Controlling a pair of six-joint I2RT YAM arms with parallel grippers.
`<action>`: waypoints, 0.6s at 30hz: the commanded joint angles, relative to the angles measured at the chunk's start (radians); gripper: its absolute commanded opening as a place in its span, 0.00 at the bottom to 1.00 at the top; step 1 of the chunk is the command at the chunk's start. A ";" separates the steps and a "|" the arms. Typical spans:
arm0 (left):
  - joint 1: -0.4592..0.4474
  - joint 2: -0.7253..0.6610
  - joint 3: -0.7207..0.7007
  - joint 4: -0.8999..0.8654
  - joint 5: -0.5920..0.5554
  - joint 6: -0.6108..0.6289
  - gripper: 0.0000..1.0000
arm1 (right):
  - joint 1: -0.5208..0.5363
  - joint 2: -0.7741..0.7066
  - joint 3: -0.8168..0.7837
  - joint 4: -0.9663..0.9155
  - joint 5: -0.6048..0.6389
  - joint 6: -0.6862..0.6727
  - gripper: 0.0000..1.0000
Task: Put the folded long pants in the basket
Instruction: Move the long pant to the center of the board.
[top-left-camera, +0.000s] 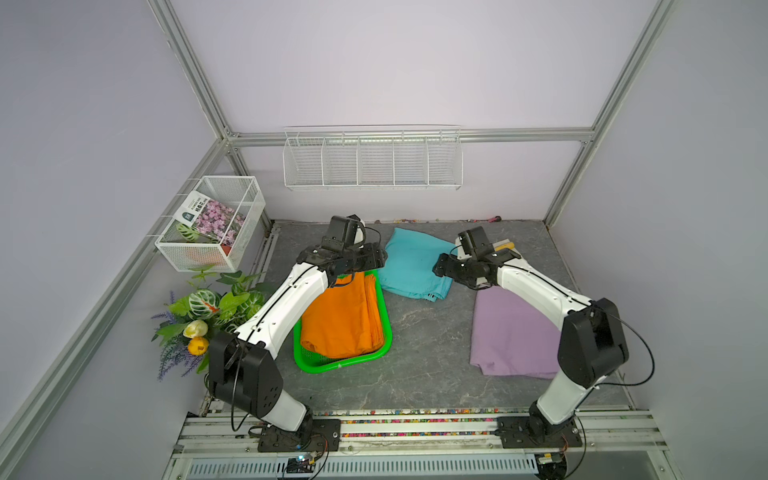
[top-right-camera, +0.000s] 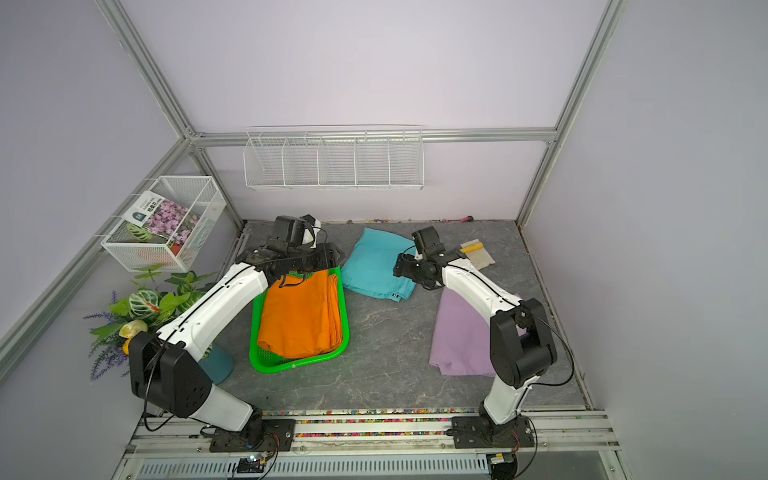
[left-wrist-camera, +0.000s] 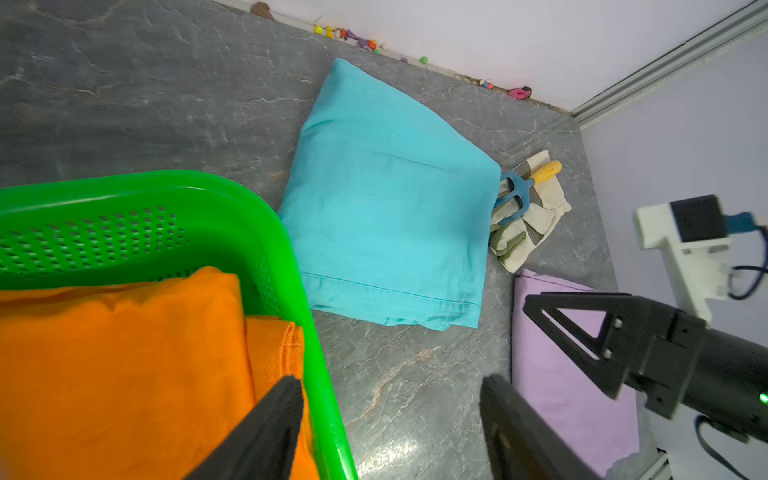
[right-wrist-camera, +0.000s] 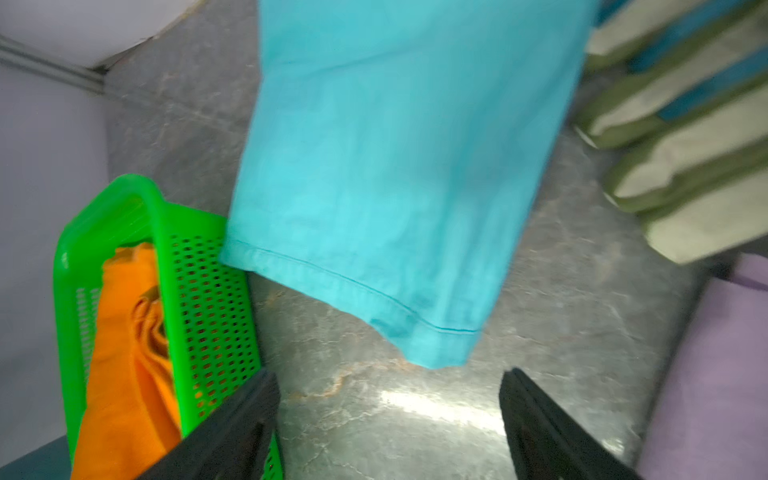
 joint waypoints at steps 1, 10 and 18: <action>-0.012 0.004 -0.022 0.059 0.026 -0.015 0.72 | -0.054 -0.004 -0.068 0.106 -0.076 0.048 0.88; -0.012 -0.052 -0.067 0.041 -0.018 0.007 0.72 | -0.073 0.200 -0.031 0.224 -0.148 0.091 0.89; -0.012 -0.076 -0.085 0.040 -0.036 0.024 0.72 | -0.067 0.300 -0.003 0.284 -0.158 0.124 0.89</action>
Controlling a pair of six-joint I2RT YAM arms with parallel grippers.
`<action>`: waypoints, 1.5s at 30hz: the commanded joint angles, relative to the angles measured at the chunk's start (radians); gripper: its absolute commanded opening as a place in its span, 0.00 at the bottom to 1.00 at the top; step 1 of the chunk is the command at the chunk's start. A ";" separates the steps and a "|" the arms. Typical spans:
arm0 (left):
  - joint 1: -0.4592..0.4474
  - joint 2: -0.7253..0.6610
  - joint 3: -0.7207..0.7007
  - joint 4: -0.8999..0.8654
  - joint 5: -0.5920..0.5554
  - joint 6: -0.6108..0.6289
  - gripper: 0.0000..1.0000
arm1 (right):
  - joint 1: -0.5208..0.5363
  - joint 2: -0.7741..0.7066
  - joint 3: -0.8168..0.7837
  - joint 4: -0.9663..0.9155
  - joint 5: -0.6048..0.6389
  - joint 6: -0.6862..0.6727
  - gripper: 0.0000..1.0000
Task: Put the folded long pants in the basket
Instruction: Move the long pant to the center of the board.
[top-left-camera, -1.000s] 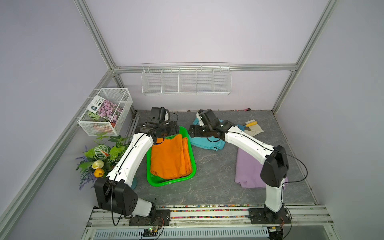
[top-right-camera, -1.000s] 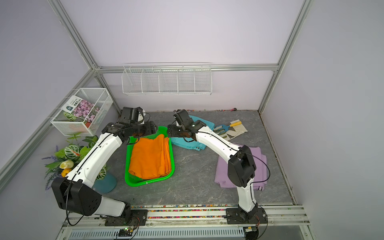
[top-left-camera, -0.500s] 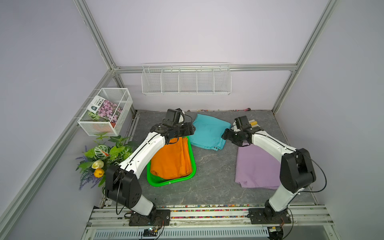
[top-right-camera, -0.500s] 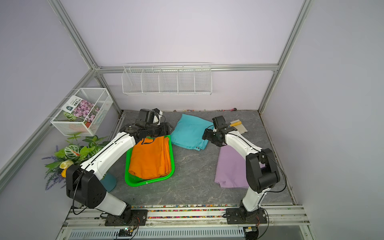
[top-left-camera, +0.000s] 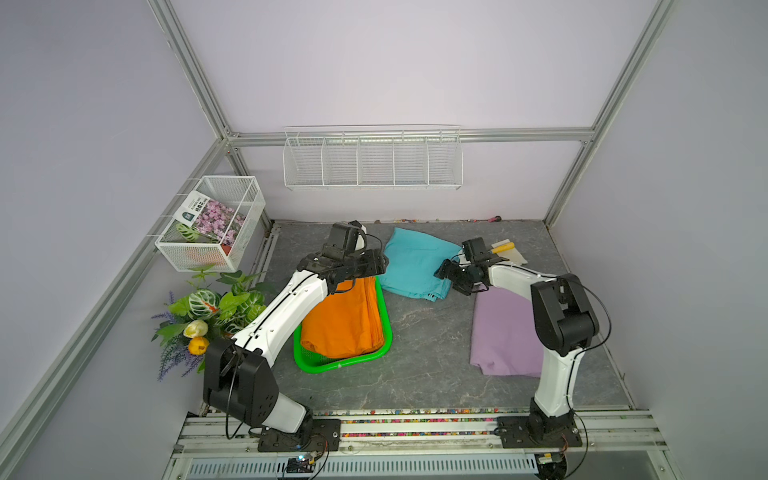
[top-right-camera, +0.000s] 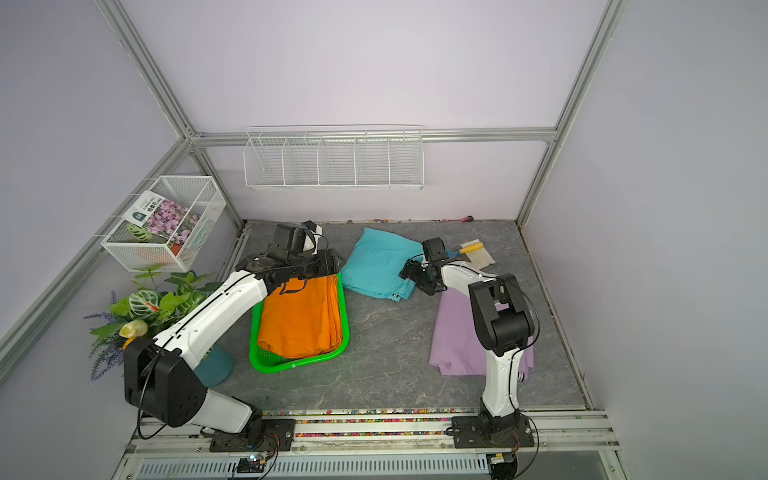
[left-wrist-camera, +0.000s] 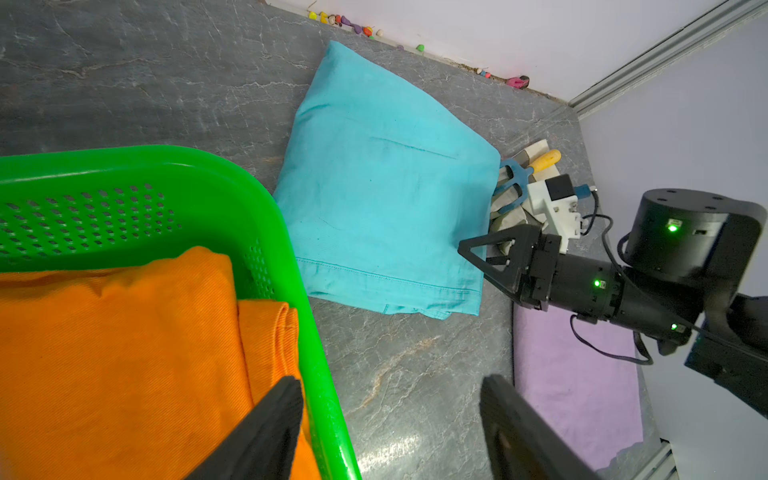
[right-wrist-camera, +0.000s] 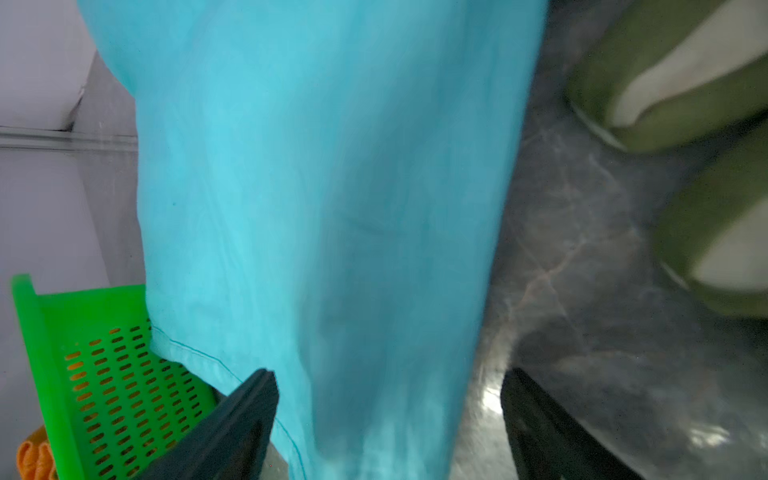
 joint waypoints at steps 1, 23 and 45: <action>-0.001 -0.017 -0.006 0.010 -0.018 0.020 0.72 | 0.012 0.043 0.008 0.021 -0.004 0.024 0.89; -0.001 -0.065 -0.008 -0.015 -0.031 0.027 0.72 | 0.080 0.163 0.123 0.056 0.009 0.094 0.00; -0.054 0.186 0.198 -0.056 0.129 0.025 0.72 | -0.015 -0.207 -0.196 -0.322 0.045 -0.261 0.00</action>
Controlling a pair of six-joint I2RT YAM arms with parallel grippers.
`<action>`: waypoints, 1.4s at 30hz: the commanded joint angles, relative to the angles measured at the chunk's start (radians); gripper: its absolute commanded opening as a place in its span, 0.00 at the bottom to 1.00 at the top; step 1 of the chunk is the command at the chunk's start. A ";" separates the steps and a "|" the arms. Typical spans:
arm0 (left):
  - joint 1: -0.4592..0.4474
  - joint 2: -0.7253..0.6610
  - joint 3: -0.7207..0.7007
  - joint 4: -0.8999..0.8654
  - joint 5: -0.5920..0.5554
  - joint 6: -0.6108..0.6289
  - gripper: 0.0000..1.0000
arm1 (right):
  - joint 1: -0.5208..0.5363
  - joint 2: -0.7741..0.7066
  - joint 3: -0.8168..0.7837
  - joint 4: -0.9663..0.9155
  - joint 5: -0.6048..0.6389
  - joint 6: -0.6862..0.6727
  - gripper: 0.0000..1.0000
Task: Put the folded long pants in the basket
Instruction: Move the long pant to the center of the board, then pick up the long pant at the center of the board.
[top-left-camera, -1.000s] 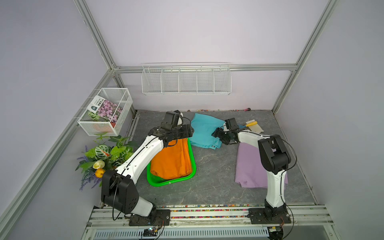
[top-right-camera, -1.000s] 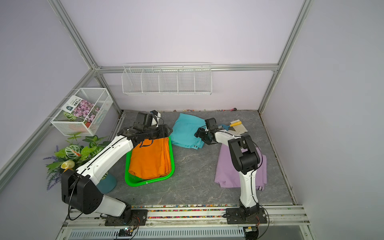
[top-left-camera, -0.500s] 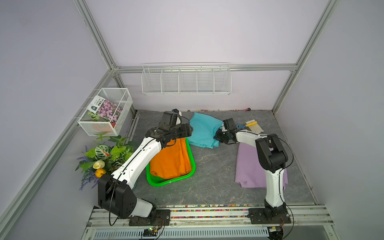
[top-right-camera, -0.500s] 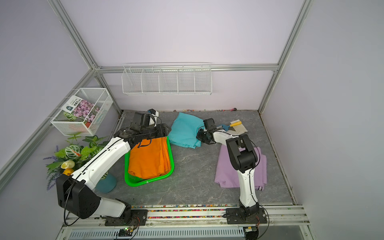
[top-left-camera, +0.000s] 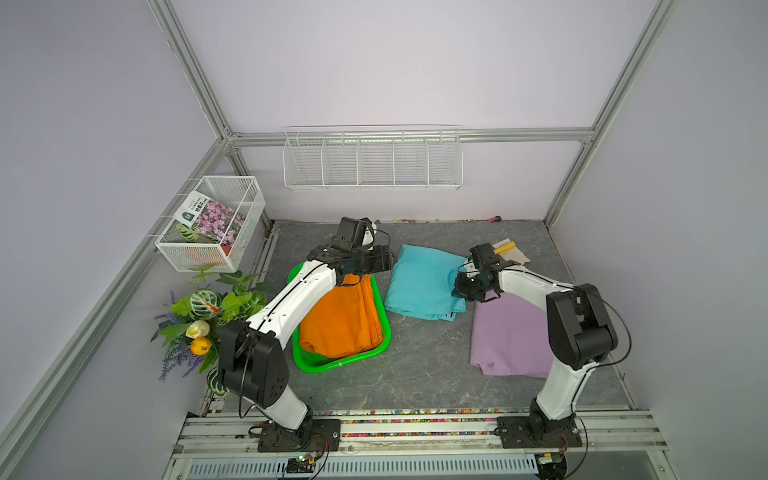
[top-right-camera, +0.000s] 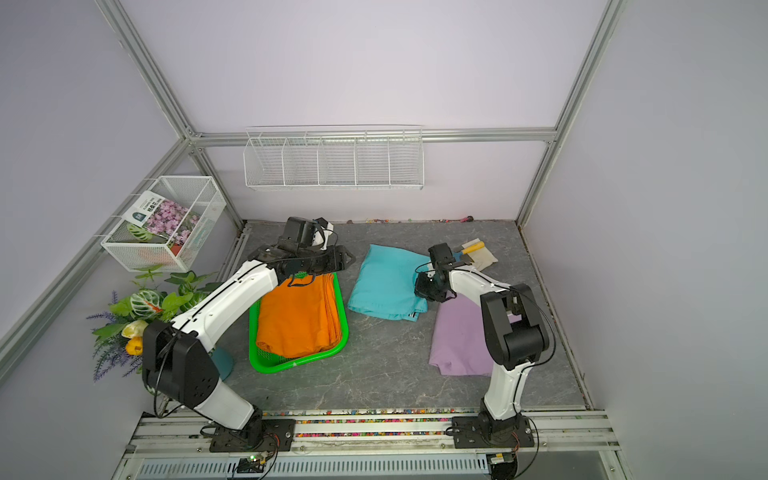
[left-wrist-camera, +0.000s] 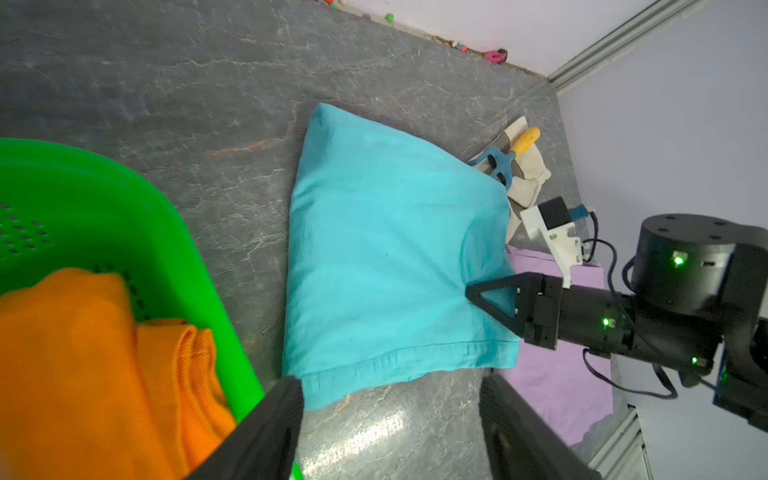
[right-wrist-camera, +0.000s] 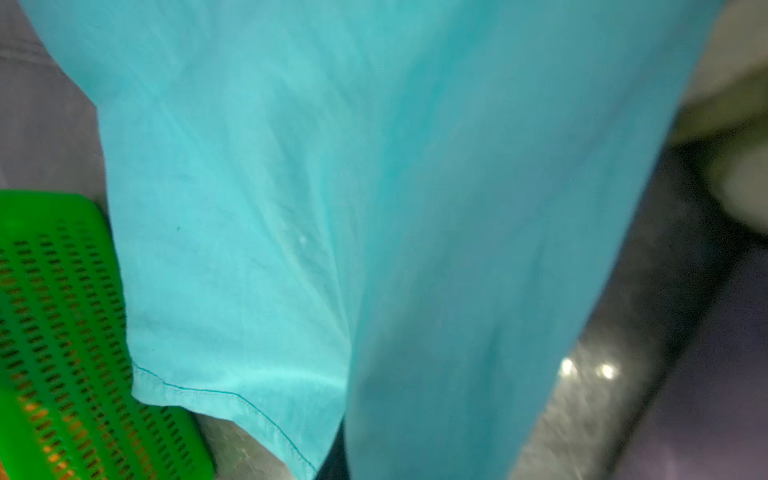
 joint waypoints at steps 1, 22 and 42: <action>-0.035 0.056 0.080 -0.037 0.027 0.022 0.72 | 0.002 -0.043 -0.073 -0.095 0.026 -0.079 0.00; -0.081 0.336 0.141 -0.113 -0.138 -0.038 0.72 | -0.009 -0.089 -0.127 -0.058 0.088 -0.088 0.16; -0.107 0.475 0.176 -0.132 -0.156 -0.067 0.71 | -0.010 -0.104 -0.134 -0.021 0.040 -0.071 0.16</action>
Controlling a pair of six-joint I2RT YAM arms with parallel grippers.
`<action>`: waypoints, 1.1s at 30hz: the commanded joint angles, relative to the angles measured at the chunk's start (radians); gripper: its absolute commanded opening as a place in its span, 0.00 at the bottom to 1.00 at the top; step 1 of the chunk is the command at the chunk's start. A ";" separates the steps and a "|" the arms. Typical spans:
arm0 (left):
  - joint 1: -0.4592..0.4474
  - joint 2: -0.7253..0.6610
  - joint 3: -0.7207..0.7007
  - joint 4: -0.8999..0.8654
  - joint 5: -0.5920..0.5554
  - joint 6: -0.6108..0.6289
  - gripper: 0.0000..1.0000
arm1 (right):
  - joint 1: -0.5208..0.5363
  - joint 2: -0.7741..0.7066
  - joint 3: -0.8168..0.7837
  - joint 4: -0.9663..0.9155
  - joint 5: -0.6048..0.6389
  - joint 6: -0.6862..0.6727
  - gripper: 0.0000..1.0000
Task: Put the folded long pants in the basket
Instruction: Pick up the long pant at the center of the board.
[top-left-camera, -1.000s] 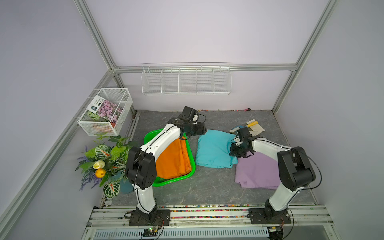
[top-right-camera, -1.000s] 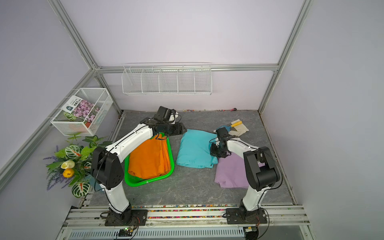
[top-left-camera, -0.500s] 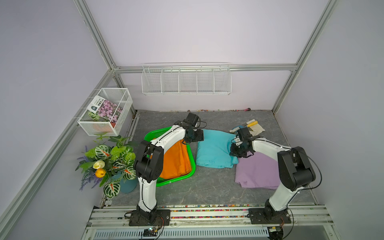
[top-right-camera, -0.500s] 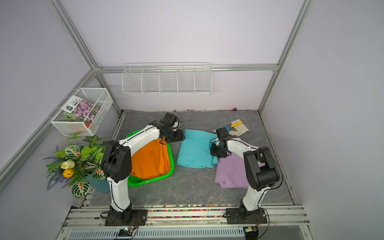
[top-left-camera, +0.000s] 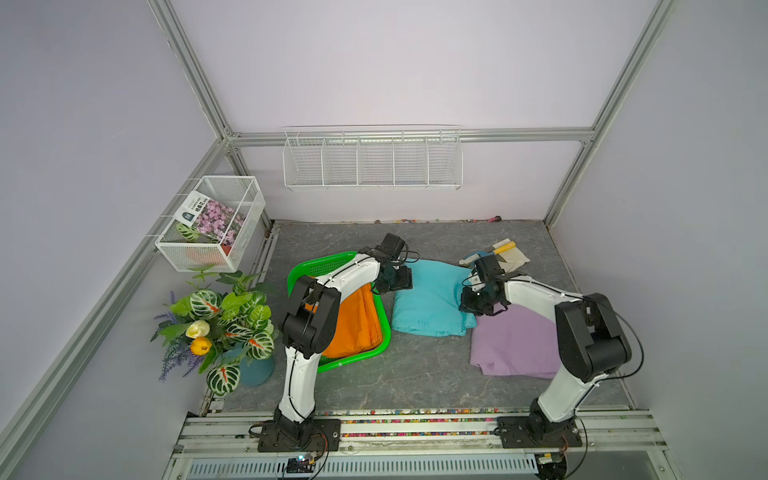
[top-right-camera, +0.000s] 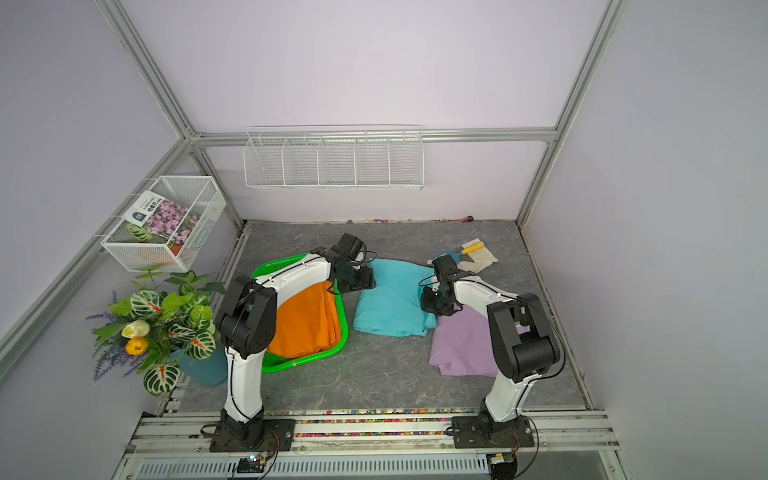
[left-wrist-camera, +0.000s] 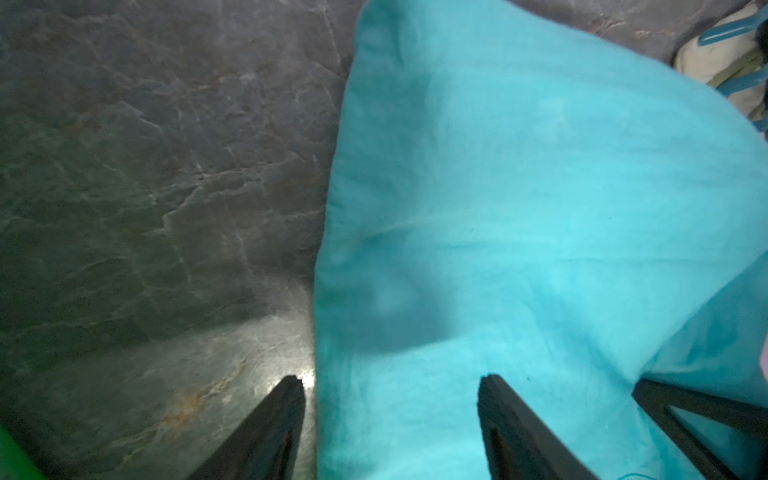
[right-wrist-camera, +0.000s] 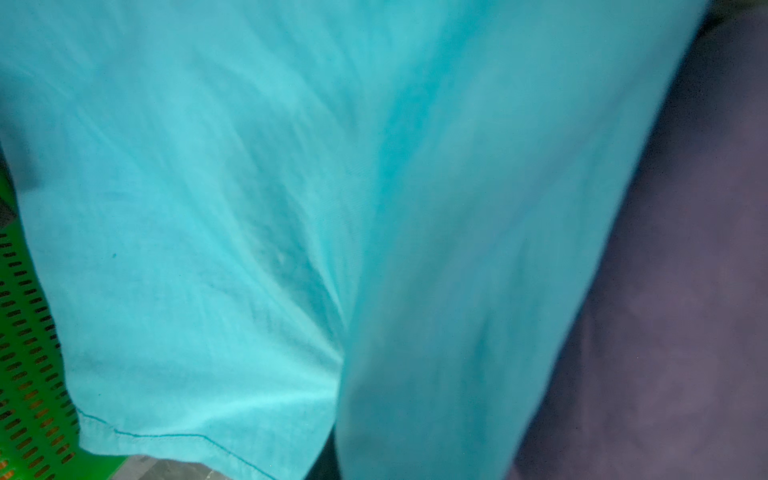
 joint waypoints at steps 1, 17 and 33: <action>0.000 0.043 0.023 -0.040 -0.010 -0.008 0.71 | -0.008 -0.029 -0.020 0.001 0.012 0.001 0.17; -0.017 0.106 0.050 -0.032 0.039 -0.008 0.00 | -0.008 -0.017 0.004 -0.004 -0.001 -0.004 0.20; -0.017 0.109 0.085 -0.079 -0.009 0.020 0.00 | -0.014 0.007 0.030 -0.031 0.040 -0.007 0.78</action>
